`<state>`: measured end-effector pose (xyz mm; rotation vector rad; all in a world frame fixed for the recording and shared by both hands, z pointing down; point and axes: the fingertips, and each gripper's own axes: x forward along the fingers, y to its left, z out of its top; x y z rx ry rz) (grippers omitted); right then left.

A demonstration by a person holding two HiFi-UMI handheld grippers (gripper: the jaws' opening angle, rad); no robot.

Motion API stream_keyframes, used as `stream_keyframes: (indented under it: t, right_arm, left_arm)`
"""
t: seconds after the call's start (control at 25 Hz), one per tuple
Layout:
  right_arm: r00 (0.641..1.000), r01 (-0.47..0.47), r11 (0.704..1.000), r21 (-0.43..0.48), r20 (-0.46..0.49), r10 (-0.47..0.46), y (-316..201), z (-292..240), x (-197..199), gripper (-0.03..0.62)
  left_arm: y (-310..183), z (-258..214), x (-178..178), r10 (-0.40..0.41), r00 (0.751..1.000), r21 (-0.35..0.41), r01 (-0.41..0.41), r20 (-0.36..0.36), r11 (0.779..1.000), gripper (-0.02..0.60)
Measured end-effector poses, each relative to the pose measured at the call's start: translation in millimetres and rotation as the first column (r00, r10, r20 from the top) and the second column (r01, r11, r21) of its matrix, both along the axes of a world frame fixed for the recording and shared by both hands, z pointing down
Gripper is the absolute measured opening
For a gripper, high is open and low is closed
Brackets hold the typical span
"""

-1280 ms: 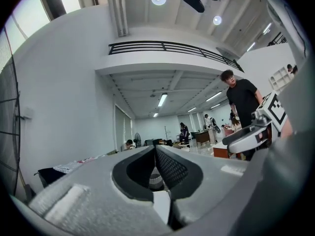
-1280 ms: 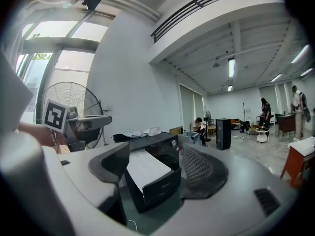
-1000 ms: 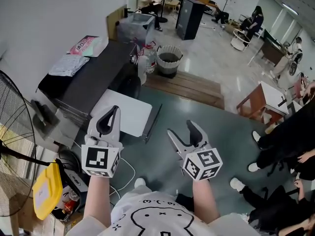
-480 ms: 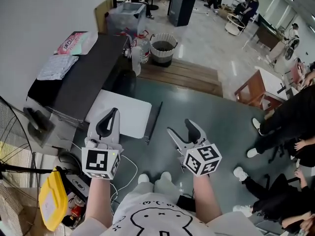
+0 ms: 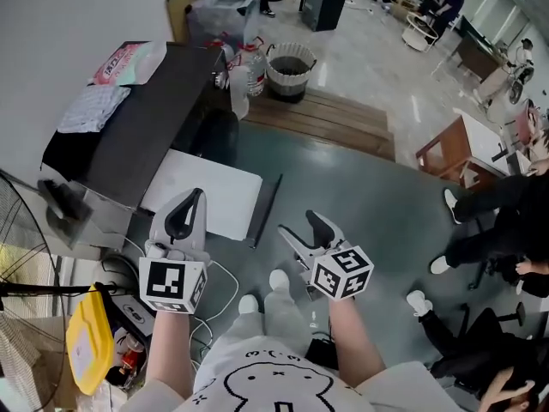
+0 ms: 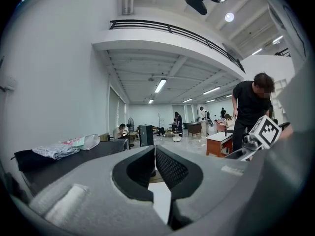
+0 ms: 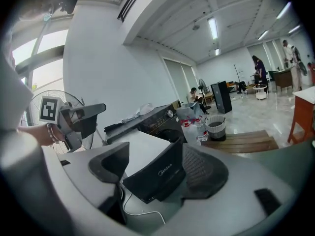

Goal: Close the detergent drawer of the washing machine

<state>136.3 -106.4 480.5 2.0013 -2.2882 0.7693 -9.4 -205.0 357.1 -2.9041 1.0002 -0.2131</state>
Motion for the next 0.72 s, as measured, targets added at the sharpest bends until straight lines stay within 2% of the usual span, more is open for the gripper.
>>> stream_keyframes:
  t: [0.44,0.56,0.72]
  right_arm:
    - [0.978,0.108,0.99,-0.09,0.186,-0.09,-20,70,7,0.333]
    - [0.961,0.17,0.979,-0.115,0.238,-0.139,-25,87,3,0.333]
    - [0.923,0.257,0.961,-0.104,0.32,-0.212,-29,99,-9,0.333]
  left_arm:
    - [-16,14,16,-0.058,0.997,-0.022,0.059,0.056,0.998,0.018]
    - [-19,16,20,-0.07,0.996,-0.023,0.072,0.063,0.997,0.018]
    - [-24,17,21,-0.089,0.993,-0.024,0.091,0.073,0.996,0.018]
